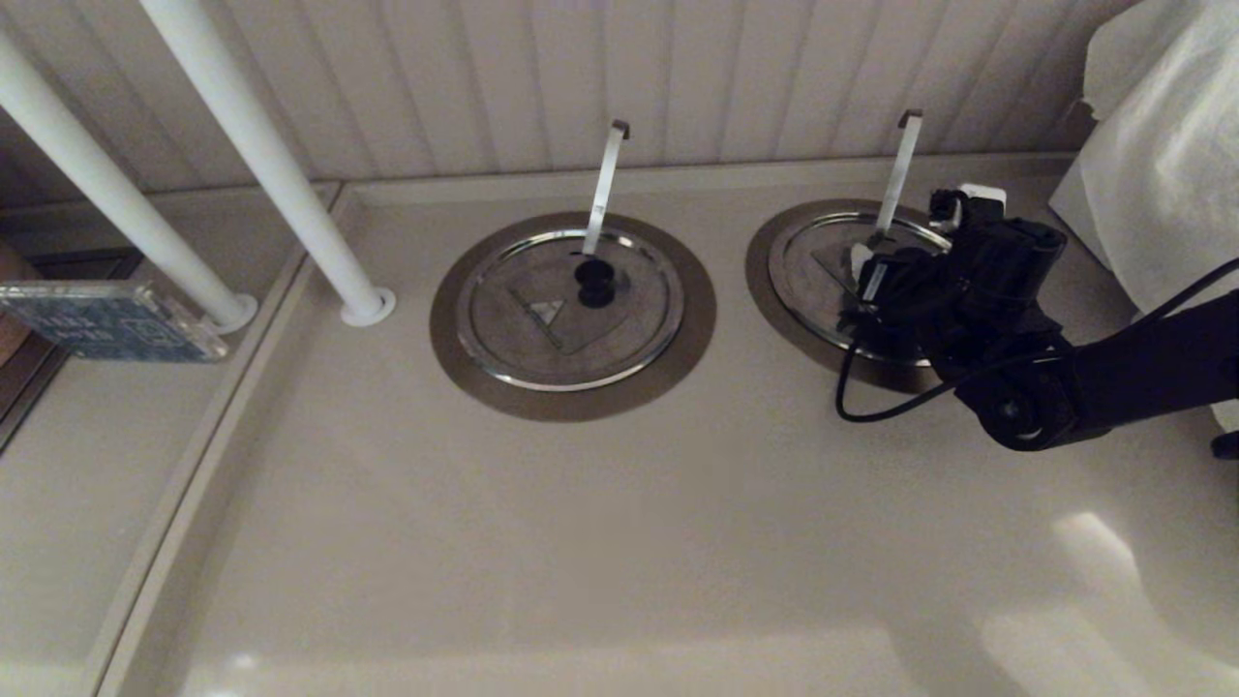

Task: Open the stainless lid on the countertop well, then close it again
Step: Open the lid

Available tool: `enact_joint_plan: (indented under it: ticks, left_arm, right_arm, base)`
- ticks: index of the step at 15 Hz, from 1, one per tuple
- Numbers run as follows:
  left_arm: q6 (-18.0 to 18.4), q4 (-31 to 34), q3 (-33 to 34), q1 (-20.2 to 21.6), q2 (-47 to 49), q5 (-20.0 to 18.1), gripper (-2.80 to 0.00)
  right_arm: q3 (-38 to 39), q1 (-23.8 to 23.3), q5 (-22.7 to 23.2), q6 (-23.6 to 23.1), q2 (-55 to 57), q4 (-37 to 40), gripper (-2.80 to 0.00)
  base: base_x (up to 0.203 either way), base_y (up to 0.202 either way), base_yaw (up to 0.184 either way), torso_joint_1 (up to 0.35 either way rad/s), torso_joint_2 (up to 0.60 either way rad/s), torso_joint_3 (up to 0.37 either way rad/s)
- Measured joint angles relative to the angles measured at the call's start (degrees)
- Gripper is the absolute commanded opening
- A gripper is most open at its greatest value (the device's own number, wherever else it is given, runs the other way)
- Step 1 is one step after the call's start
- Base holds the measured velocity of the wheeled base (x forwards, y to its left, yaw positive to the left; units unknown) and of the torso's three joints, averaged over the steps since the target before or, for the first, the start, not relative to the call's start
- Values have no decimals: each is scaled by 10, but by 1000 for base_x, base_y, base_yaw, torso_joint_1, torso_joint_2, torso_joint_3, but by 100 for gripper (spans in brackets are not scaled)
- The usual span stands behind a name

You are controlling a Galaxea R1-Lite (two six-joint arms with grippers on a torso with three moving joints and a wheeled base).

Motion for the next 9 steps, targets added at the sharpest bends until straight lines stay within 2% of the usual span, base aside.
enact_joint_plan:
  ticks: [9]
  left_arm:
    - [-1, 0, 0, 0, 0, 0, -280]
  right_arm:
    - [3, 9, 1, 2, -25, 1, 0]
  base:
    - [0, 0, 0, 0, 0, 0]
